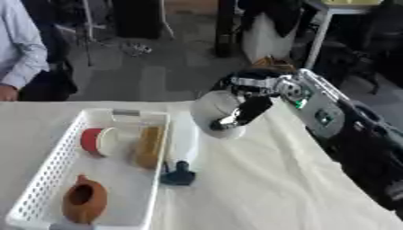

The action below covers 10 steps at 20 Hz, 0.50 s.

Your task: Pick up objects on the table and place them in the box.

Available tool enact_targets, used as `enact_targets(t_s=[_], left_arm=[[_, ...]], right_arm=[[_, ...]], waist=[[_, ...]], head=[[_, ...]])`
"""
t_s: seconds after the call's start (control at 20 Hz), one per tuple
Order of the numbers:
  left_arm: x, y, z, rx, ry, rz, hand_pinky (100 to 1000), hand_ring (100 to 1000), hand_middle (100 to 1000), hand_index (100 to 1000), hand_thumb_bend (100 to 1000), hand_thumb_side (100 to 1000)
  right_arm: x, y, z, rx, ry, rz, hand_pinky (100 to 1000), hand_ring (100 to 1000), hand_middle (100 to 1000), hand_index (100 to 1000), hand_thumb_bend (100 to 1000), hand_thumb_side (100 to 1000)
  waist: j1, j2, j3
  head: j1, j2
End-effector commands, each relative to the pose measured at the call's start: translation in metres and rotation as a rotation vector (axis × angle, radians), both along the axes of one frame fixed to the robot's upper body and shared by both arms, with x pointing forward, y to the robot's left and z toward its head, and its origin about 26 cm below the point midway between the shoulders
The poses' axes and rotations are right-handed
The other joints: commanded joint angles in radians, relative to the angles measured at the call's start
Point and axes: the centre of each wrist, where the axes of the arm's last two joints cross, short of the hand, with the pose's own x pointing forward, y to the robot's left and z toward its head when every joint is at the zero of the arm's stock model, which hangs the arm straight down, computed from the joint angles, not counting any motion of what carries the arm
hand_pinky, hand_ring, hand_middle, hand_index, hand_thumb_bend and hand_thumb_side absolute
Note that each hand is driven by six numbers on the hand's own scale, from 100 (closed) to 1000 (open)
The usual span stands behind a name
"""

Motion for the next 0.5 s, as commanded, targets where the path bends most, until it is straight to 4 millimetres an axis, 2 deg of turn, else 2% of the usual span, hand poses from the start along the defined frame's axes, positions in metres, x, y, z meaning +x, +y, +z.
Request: enact_targets(t_s=[0.05,0.5], left_arm=[[-0.003,0.001,0.012,0.026,-0.038,0.0,996,964,835,889,100,1000],[-0.002,-0.002,0.012,0.028,-0.033,-0.018,994,963,835,890,100,1000]], right_arm=[[-0.005,0.016,0.024,0.007,-0.048,0.051,376,536,546,652,283,557],[0.004,0.068,0.039,0.015,-0.042,0.139,376,532,536,638,261,563]], waist=[[0.0,-0.022,0.007],[-0.008,-0.031,0.038]], head=[[-0.002,-0.006],[-0.024,0.008]])
